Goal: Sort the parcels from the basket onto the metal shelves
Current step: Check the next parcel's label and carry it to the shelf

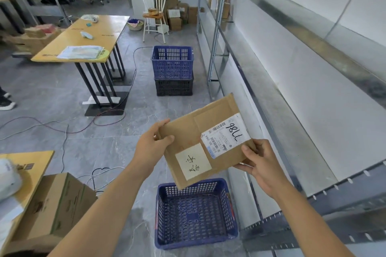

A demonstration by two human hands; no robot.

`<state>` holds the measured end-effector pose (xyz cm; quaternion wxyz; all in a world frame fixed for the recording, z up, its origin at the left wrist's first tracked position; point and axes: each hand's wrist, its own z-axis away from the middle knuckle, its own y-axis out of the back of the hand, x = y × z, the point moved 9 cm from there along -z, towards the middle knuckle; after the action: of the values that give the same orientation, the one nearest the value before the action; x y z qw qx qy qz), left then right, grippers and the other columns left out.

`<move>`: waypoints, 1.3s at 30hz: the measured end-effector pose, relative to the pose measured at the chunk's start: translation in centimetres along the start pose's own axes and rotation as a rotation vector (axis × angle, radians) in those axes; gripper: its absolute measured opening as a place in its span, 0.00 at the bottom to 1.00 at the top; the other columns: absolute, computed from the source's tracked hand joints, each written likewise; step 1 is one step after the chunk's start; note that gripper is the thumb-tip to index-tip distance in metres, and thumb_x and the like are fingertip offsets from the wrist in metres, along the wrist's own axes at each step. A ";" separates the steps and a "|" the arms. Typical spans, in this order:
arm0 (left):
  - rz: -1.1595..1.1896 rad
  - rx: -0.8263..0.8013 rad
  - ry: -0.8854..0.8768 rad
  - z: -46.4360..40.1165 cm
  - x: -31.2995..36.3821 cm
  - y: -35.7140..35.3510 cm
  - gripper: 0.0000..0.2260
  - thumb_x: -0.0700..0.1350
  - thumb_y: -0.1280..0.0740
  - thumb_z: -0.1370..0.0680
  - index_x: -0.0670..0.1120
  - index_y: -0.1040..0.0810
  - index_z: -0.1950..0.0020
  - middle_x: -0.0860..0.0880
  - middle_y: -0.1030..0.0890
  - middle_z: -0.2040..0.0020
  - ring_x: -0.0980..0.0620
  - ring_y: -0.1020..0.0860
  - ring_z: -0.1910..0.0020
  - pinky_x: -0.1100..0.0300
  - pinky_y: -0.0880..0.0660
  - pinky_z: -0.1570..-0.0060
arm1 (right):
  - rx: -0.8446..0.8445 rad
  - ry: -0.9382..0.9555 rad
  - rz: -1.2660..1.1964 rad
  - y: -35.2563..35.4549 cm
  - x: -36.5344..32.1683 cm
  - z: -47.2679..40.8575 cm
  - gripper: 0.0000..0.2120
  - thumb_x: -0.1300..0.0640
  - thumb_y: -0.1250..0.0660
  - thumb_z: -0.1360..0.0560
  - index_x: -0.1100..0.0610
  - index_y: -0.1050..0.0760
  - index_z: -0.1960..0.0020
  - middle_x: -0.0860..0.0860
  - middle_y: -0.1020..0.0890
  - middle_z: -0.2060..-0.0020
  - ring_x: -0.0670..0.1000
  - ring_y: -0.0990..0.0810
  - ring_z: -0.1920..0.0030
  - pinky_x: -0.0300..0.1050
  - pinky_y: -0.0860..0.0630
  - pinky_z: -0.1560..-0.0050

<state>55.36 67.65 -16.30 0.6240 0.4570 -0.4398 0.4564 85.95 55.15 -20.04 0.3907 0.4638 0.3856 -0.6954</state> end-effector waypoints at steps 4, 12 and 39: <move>0.176 0.033 0.030 -0.9 1.1 -0.1 0.35 0.40 0.26 0.22 0.53 0.38 0.19 0.49 0.17 0.35 0.50 0.18 0.38 0.53 0.21 0.41 | 0.027 0.019 -0.084 0.0 -0.6 0.2 0.25 0.55 0.24 0.30 0.57 0.27 0.37 0.57 0.19 0.34 0.58 0.15 0.37 0.54 0.13 0.49; 0.132 -0.073 -0.089 -1.9 6.8 -1.1 0.23 0.40 0.30 0.19 0.53 0.29 0.25 0.48 0.17 0.37 0.47 0.18 0.38 0.48 0.20 0.40 | 0.084 0.119 -0.138 -0.4 -4.1 -0.4 0.21 0.58 0.25 0.29 0.57 0.27 0.39 0.57 0.20 0.35 0.57 0.17 0.36 0.51 0.13 0.49; 0.086 -0.091 -0.541 -0.5 24.3 -3.0 0.25 0.40 0.26 0.22 0.64 0.26 0.32 0.48 0.24 0.32 0.44 0.21 0.35 0.49 0.16 0.47 | 0.019 0.330 -0.111 0.7 -16.5 0.3 0.24 0.50 0.21 0.33 0.46 0.22 0.39 0.56 0.13 0.41 0.57 0.11 0.46 0.51 0.13 0.55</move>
<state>63.14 71.69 6.60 0.4838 0.5145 -0.6296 0.3238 90.82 57.65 -4.48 0.2787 0.5531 0.4629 -0.6341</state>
